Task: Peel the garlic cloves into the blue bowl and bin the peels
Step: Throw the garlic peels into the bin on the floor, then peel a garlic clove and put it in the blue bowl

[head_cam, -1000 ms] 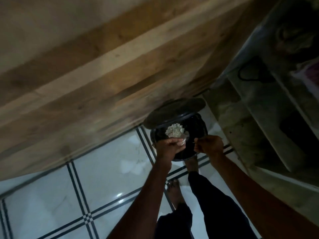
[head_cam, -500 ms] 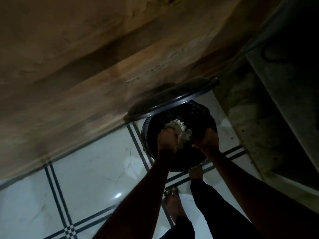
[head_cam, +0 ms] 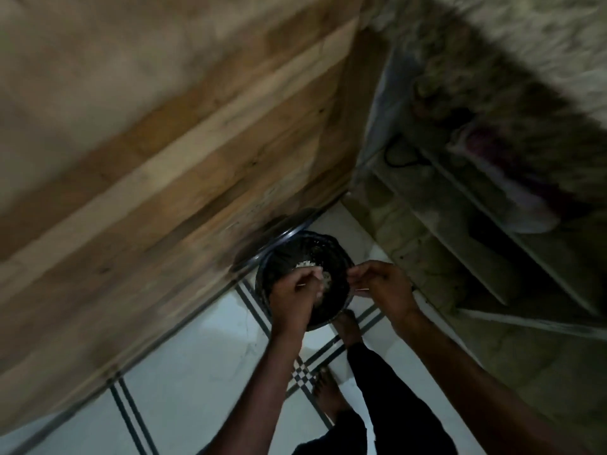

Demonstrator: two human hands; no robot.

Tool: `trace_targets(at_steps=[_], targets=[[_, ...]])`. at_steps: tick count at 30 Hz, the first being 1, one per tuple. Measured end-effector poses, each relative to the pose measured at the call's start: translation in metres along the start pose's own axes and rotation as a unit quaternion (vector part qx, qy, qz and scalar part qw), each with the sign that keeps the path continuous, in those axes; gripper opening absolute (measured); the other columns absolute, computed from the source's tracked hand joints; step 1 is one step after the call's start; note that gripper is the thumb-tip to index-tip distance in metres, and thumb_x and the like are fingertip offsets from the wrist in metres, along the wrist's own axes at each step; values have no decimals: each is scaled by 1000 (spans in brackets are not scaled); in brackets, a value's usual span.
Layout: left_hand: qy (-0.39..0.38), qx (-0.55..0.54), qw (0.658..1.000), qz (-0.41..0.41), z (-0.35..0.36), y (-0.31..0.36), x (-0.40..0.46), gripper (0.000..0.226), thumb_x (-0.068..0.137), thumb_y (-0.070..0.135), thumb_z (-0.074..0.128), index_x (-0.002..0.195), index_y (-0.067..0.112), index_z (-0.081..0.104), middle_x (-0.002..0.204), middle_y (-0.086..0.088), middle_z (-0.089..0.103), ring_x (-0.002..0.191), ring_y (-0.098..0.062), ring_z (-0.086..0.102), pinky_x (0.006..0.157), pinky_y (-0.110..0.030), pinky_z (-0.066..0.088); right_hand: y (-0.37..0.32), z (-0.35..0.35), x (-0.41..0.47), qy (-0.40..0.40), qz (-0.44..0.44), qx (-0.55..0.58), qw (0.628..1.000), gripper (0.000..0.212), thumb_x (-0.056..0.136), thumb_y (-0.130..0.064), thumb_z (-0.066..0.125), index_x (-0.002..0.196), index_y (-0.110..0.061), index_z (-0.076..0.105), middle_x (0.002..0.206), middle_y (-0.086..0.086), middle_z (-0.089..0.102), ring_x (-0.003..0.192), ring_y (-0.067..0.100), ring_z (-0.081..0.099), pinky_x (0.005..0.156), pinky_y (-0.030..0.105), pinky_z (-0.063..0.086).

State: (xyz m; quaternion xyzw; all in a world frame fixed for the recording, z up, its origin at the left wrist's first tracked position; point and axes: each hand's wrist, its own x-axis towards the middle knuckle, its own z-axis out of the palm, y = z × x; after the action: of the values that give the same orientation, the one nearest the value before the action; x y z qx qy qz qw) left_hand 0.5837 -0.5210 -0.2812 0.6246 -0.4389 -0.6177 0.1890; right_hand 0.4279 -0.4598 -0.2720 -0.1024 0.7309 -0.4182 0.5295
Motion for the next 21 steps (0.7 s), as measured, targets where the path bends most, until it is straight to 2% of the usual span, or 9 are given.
trace_targets(at_steps=[2,4,6,10,13,15,17,21], targets=[[-27,-24,999,20,8,50,-57,13,99,16,69,98,23,80,92,-5,79,92,-24,76,88,-38,62,-34,-33,-59,9,-26,12,1000,26,96,5,58,79,-9,72,87,12,76,82,27,72,90,49,60],[-70,-41,995,50,24,99,-115,15,100,14,65,104,15,79,95,-7,79,93,-22,75,86,-33,62,-65,-74,-122,31,-69,27,997,16,99,-8,63,90,-8,76,91,11,78,88,26,74,84,39,62],[-113,-50,990,69,44,134,-168,18,102,12,61,108,11,78,98,-9,79,92,-20,75,82,-30,61,-87,-117,-181,60,-108,40,992,14,100,-14,63,99,-9,77,91,7,78,88,22,75,81,34,62],[-194,-61,973,108,106,180,-261,20,103,8,57,107,7,77,97,-12,78,85,-18,72,75,-25,58,-100,-205,-274,104,-168,95,976,15,101,-10,62,101,-11,77,89,9,77,83,24,72,83,43,59],[-276,-56,953,113,165,191,-327,21,103,7,56,106,6,76,92,-10,77,81,-18,69,73,-25,57,-87,-275,-330,150,-190,138,960,15,101,-10,61,101,-6,76,90,14,76,81,25,67,82,44,55],[-327,-40,937,119,208,189,-368,21,103,6,54,104,6,76,89,-9,76,77,-16,67,69,-23,56,-73,-323,-366,180,-190,166,951,16,101,-5,59,101,-1,74,89,14,75,80,26,64,72,34,55],[-370,-18,921,122,255,184,-405,22,103,7,54,102,7,76,87,-7,76,74,-14,66,66,-21,54,-57,-371,-398,219,-188,172,942,16,100,-6,59,102,0,74,92,15,78,80,24,69,67,22,56],[-422,21,899,114,357,156,-479,22,104,8,54,104,4,76,88,-9,76,75,-14,68,68,-22,57,-7,-480,-447,268,-175,210,924,18,101,-5,58,103,4,73,93,23,76,81,28,72,73,31,61]])
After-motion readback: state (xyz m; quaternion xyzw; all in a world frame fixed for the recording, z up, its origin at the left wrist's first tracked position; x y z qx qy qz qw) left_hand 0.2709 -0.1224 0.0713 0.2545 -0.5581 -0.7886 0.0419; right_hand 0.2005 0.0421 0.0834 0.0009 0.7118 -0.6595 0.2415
